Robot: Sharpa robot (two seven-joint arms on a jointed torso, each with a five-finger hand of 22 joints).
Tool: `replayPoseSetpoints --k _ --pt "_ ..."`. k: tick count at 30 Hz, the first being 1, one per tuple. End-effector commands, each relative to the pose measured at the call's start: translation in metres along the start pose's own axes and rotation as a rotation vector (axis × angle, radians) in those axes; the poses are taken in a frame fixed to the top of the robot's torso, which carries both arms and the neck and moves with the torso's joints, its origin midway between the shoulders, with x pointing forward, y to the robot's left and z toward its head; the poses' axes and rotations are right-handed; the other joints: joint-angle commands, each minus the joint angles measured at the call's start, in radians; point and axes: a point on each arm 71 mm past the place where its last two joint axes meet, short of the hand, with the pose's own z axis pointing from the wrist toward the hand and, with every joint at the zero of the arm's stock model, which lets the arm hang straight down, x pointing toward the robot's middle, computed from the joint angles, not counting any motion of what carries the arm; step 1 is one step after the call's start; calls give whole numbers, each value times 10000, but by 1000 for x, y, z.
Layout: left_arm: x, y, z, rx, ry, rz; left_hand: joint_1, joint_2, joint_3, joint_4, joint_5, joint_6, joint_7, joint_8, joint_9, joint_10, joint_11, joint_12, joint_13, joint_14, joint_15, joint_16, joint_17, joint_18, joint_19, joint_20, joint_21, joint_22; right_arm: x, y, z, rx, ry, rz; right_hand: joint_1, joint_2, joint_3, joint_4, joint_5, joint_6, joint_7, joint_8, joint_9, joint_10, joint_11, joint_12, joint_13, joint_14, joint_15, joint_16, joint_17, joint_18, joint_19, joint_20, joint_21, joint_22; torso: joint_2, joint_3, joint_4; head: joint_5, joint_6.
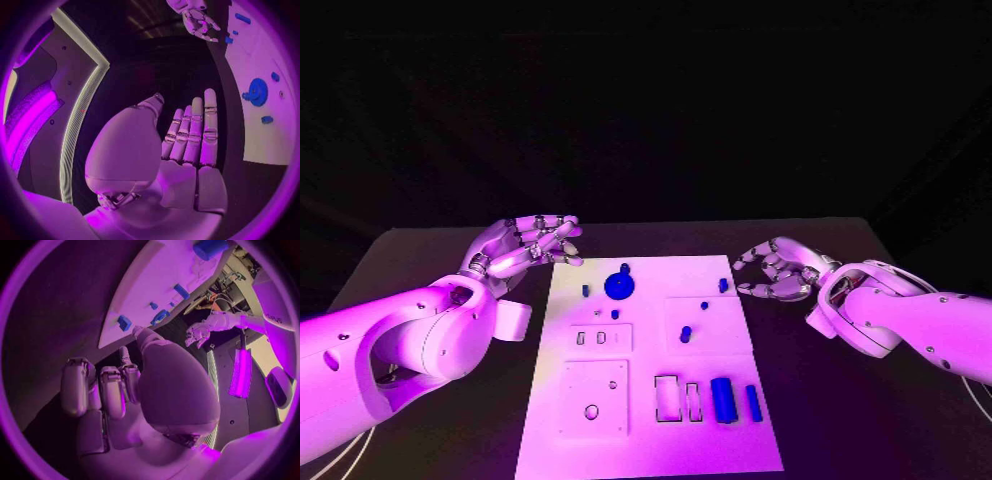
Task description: Assemble the parts on the task board
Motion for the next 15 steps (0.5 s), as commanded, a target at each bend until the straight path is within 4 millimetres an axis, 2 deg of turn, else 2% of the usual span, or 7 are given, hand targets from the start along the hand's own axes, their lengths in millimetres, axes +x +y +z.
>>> replayPoseSetpoints --k 1,4,9,11,15 --pt "2 -1 0 116 211 -51 75 -2 2 -61 -67 -41 254 22 14 -73 -23 -43 -15 -82 0 54 -14 16 -60 -14 48 13 7 -4 1 330 176 -124 31 -96 -9 -11 20 -24 41 -47 -13 -73 14 -61 1137 1033 28 27 2591 -21 -90 11 -36 472 3 -4 -2 31 -26" --pt "2 -1 0 115 207 -49 75 -2 2 -61 -67 -41 254 22 14 -73 -23 -43 -15 -82 0 54 -14 16 -60 -14 48 13 11 -5 3 447 144 -169 36 -98 -8 -14 23 -32 42 -52 -15 -70 15 -58 1140 1035 28 28 2598 -19 -96 11 -46 463 4 9 -14 53 -41" --pt "2 -1 0 113 206 -48 66 -4 -3 -54 -68 -42 256 22 15 -75 -22 -43 -16 -86 1 57 -17 16 -68 -13 55 17 13 -7 6 631 35 -256 65 -87 10 -27 34 -60 49 -72 -20 -78 18 -66 1132 1035 30 29 2601 -20 -91 12 -41 470 1 -11 16 49 -68" --pt "2 -1 0 114 211 -51 65 -3 -4 -53 -68 -42 256 23 15 -75 -22 -43 -16 -86 1 57 -17 16 -69 -13 56 18 14 -8 7 691 5 -286 68 -85 13 -29 34 -63 49 -74 -20 -83 19 -72 1126 1038 31 32 2610 -24 -82 12 -27 483 -8 -20 4 48 -68" --pt "3 -1 0 117 221 -55 62 -2 -5 -50 -68 -42 257 23 15 -75 -22 -43 -16 -87 2 58 -17 16 -71 -12 57 19 17 -7 11 704 19 -304 69 -84 15 -29 34 -65 50 -76 -20 -79 19 -67 1131 1042 31 38 2630 -29 -71 12 -8 502 -9 -12 -13 57 -64"
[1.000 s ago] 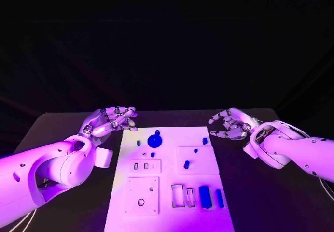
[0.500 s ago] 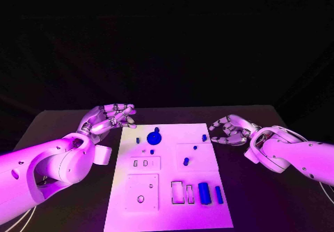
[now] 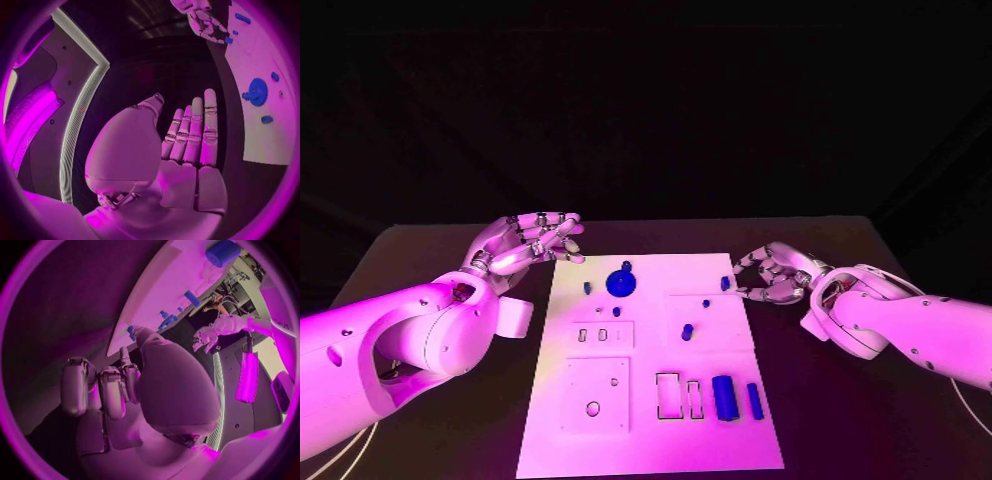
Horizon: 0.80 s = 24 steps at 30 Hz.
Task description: Assemble the parts on the task board
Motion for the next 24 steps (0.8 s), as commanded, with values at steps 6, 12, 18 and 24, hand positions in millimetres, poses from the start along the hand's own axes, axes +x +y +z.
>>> replayPoseSetpoints --k 6,12,18,24 --pt "4 -1 1 122 255 -72 62 -2 -5 -50 -68 -42 257 23 17 -75 -22 -43 -16 -87 2 58 -9 16 -65 -18 58 10 7 4 8 88 -67 -148 71 1 64 -42 31 -43 27 -49 -10 -78 25 -27 1134 1042 34 38 2631 -32 -25 -21 2 510 -8 14 -7 11 6" --pt "4 -1 1 124 260 -77 62 -2 -5 -50 -68 -42 257 23 17 -75 -22 -43 -16 -87 2 58 -9 16 -65 -18 58 10 11 6 12 44 -70 -123 181 58 186 -108 -28 -3 34 -47 1 -50 28 2 1167 1042 40 38 2631 -32 -17 -17 4 520 -10 -5 2 -31 -10" --pt "4 -1 1 120 264 -80 62 -2 -5 -50 -68 -42 257 23 17 -75 -22 -43 -16 -87 2 58 -9 16 -65 -18 58 10 16 11 14 -82 41 -41 235 82 276 -154 -83 84 27 -18 18 -13 23 40 1207 1042 37 38 2631 -37 -2 -17 23 545 -16 5 -9 -25 -16" --pt "5 -1 1 115 275 -85 45 9 -11 -33 -69 -46 261 23 19 -82 -19 -44 -17 -94 4 67 -14 17 -83 -15 75 20 20 15 16 -186 103 10 267 128 378 -183 -106 174 19 10 31 21 14 72 1242 1042 30 38 2631 -47 23 -21 62 588 -13 1 -16 -39 43"
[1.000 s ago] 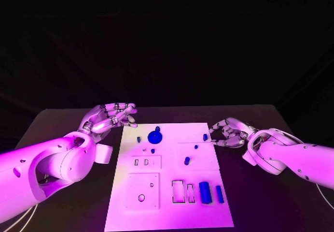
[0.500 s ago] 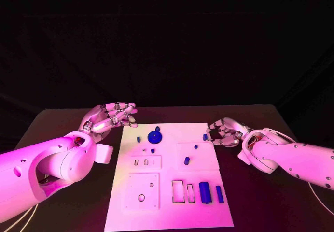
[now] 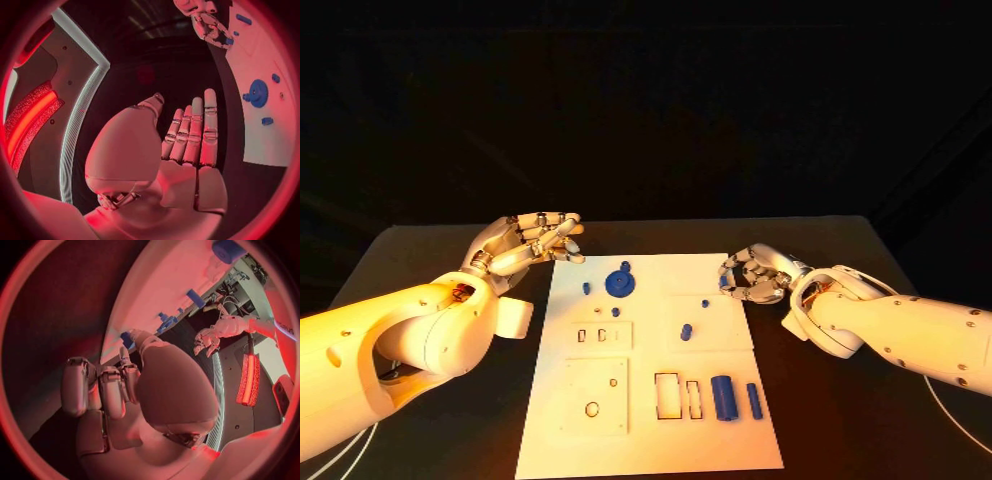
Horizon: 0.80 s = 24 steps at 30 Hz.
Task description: Assemble the parts on the task board
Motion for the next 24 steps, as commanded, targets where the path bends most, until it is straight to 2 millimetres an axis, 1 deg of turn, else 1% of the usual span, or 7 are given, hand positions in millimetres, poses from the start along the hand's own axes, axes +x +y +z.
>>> replayPoseSetpoints --k 1,7,11,12,13,14,24 --pt "3 -1 0 108 234 -66 45 9 -11 -33 -69 -46 261 23 12 -82 -19 -44 -9 -94 4 67 -14 17 -83 -15 34 8 3 1 0 -93 53 -39 105 47 73 -16 -59 99 18 9 14 21 14 69 1243 1042 30 38 2634 -47 23 -20 61 590 -5 -4 -6 -15 45" --pt "3 -1 0 112 214 -57 45 9 -11 -33 -69 -46 261 23 12 -82 -19 -44 -9 -94 4 67 -14 17 -83 -15 34 8 4 3 1 -131 105 -22 119 108 293 -71 -91 378 -36 117 56 85 -30 128 1306 1042 -4 38 2634 -55 48 -44 96 637 0 8 -2 -5 29" --pt "3 -1 0 111 206 -53 45 9 -11 -33 -69 -46 261 23 12 -82 -19 -44 -9 -94 4 67 -14 17 -83 -15 34 8 5 4 1 -149 119 -13 119 151 448 -115 -111 576 -97 213 91 109 -81 149 1330 1042 -45 38 2634 -55 53 -75 99 651 -4 5 -2 2 30" --pt "3 -1 0 110 205 -53 45 9 -11 -33 -69 -46 261 23 12 -82 -19 -44 -9 -94 4 67 -14 17 -83 -15 34 8 5 4 1 -151 120 -11 118 164 515 -138 -181 634 -123 245 103 109 -104 145 1328 1042 -64 38 2634 -55 56 -92 102 658 -4 5 -2 2 30" --pt "3 -1 0 110 205 -53 45 9 -11 -33 -69 -46 261 23 12 -82 -19 -44 -9 -94 4 67 -14 17 -83 -15 34 8 5 4 1 -151 118 -10 113 182 627 -164 -534 666 -149 266 110 112 -132 145 1330 1042 -94 38 2634 -54 54 -117 96 660 -9 8 -2 6 25" --pt "3 -1 0 110 204 -52 45 9 -11 -33 -69 -46 261 23 12 -82 -19 -44 -9 -94 4 67 -14 17 -83 -15 34 8 5 4 1 -150 116 -8 109 210 773 -201 -703 773 -189 335 136 122 -164 153 1341 1042 -117 38 2634 -56 57 -142 96 669 -9 8 -2 6 25" --pt "2 -1 0 104 192 -47 45 9 -11 -33 -69 -46 261 23 12 -82 -19 -44 -9 -94 4 67 -14 17 -83 -15 34 8 5 3 1 -108 6 -19 83 211 1022 -311 -720 951 -266 490 201 134 -233 158 1353 1042 -175 38 2634 -63 77 -194 119 707 -5 12 -8 -29 37"
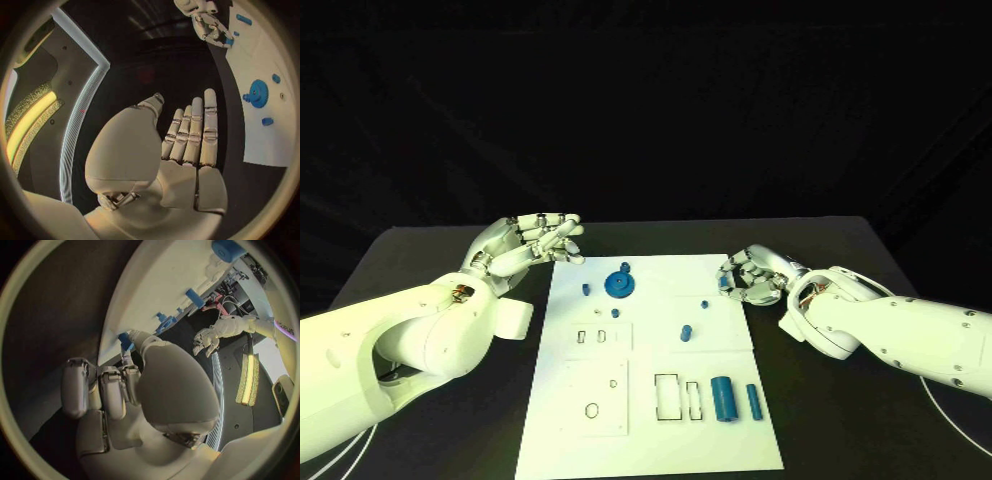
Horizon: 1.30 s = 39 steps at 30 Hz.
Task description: Assemble the parts on the task board
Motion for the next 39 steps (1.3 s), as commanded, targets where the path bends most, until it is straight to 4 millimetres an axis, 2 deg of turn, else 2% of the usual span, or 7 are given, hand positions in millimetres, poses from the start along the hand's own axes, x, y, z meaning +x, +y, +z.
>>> replayPoseSetpoints --k 1,6,9,15,20,27,39 --pt "2 -1 0 105 190 -45 45 9 -11 -33 -69 -46 261 23 15 -82 -19 -44 -10 -94 4 67 -15 16 -83 -15 34 10 2 0 -1 -40 -10 -56 -49 88 130 -13 -46 101 -19 89 29 -11 -92 41 1353 1043 -101 38 2635 -62 5 -52 64 712 4 -3 -3 -16 18" --pt "2 -1 0 102 188 -45 45 9 -11 -33 -69 -46 261 23 15 -82 -19 -44 -10 -94 4 67 -15 16 -83 -15 34 10 2 3 -1 -42 -219 45 -95 181 338 -84 -59 167 -57 191 78 11 -128 55 1373 1043 -136 38 2635 -79 45 -87 122 777 -2 5 -11 -1 21" --pt "1 -1 0 98 173 -39 45 9 -11 -33 -69 -46 261 23 15 -82 -19 -44 -10 -94 4 67 -15 16 -83 -15 34 10 2 6 -1 -24 -317 139 -183 203 490 -130 163 125 -63 229 103 -49 -140 -22 1296 1043 -152 38 2635 -91 75 -109 161 824 -26 12 -28 38 26" --pt "1 -1 0 91 153 -37 45 9 -11 -33 -69 -46 261 23 15 -82 -19 -44 -10 -94 4 67 -15 16 -83 -15 34 10 0 22 0 -168 -418 204 -375 257 610 -117 198 95 -62 287 143 -73 -140 -71 1255 1043 -154 38 2635 -92 80 -117 149 826 -45 -21 -22 40 22" --pt "-1 0 1 63 98 -21 45 9 -11 -33 -69 -46 261 23 15 -82 -19 -44 -10 -94 4 67 -15 16 -83 -15 34 10 -7 50 3 -552 -474 133 -428 299 652 -107 207 84 -70 304 155 -79 -145 -84 1244 1043 -156 38 2635 -98 96 -119 172 850 -67 -15 -16 66 34" --pt "0 1 3 27 65 -9 44 19 -15 -28 -72 -54 266 24 19 -90 -15 -43 -11 -103 7 87 -24 19 -111 -9 69 31 -1 94 9 -1140 -362 139 -425 306 676 -128 203 79 -77 313 161 -72 -151 -79 1251 1043 -159 38 2635 -94 87 -120 153 835 -136 -60 -6 206 -31" --pt "-2 3 7 -14 -111 66 36 27 -17 -21 -71 -42 267 32 23 -76 -18 -34 -7 -101 6 97 -26 21 -117 -8 83 38 49 161 19 -1817 760 340 -451 328 705 -137 188 91 -82 338 176 -76 -156 -89 1242 1043 -164 38 2635 -87 74 -123 123 812 -234 -144 35 448 -151"
